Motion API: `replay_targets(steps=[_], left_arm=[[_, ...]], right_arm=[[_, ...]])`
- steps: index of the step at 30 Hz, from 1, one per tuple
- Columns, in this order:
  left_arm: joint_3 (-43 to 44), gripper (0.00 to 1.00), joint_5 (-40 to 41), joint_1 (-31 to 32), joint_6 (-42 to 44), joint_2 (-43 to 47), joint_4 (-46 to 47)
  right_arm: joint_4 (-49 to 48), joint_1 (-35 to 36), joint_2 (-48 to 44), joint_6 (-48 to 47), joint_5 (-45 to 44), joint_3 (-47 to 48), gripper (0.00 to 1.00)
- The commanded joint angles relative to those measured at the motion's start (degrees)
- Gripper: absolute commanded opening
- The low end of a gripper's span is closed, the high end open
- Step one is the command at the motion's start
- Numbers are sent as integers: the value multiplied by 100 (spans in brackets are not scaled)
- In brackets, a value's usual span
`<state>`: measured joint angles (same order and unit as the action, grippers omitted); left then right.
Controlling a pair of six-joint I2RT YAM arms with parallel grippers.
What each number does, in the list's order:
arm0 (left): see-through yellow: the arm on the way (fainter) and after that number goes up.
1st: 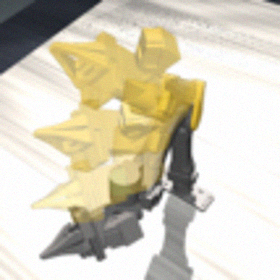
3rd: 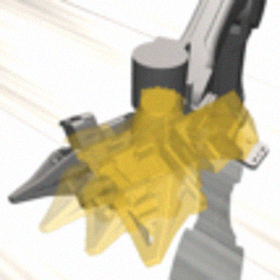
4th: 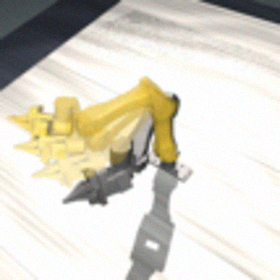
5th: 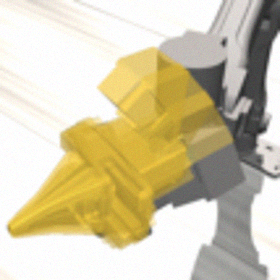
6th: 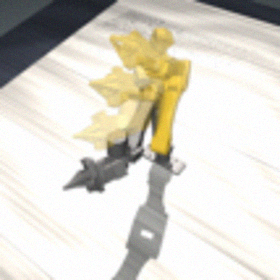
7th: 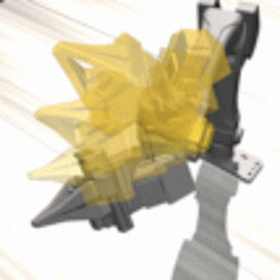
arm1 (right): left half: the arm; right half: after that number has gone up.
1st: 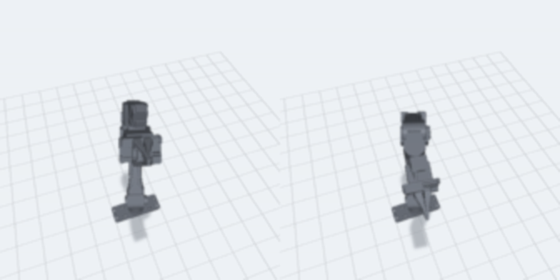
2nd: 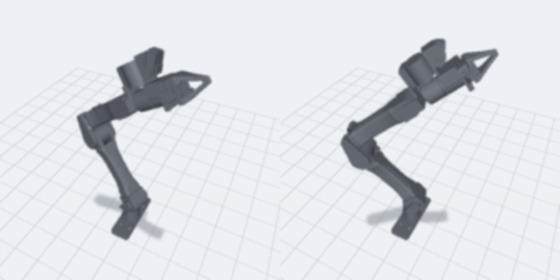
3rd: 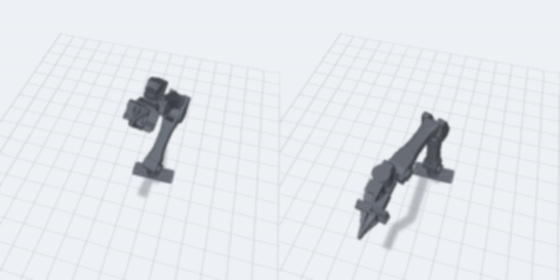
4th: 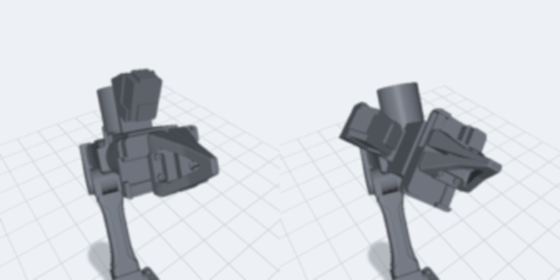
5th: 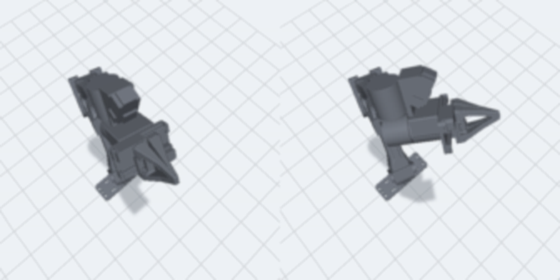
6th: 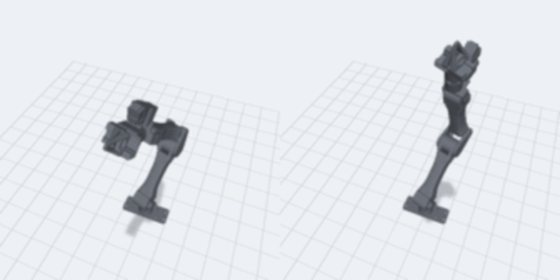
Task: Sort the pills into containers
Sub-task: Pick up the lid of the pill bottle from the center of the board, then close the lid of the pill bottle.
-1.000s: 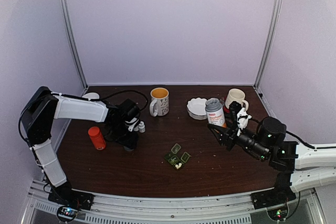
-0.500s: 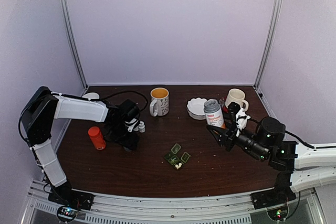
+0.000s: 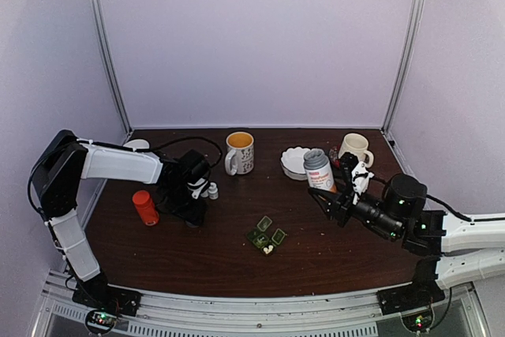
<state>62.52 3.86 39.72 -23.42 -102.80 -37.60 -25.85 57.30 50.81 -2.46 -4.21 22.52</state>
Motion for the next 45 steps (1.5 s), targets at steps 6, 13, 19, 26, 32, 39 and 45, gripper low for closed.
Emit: replay_targets(steps=[6, 13, 19, 26, 32, 39, 45], left_arm=[[96, 52, -790, -35, 153, 602, 252], [292, 52, -1553, -44, 119, 1482, 306], [442, 52, -2570, -44, -32, 2031, 566], [306, 52, -3835, -44, -501, 2445, 1380], [-30, 52, -4869, -44, -1122, 2540, 2408], [-339, 52, -5515, -44, -1545, 2616, 3165], [-413, 52, -5744, 32, -1727, 2687, 3543]], right_arm=[[158, 1, 215, -39, 584, 404, 0], [270, 1, 400, 4, 1067, 528, 0], [566, 72, 698, 16, 1666, 832, 0], [978, 538, 1274, -205, 1480, 1371, 0], [1117, 717, 1738, -366, 1240, 1744, 0], [1581, 765, 2093, -571, 1006, 2221, 0], [1772, 775, 2341, -713, 935, 2511, 0]])
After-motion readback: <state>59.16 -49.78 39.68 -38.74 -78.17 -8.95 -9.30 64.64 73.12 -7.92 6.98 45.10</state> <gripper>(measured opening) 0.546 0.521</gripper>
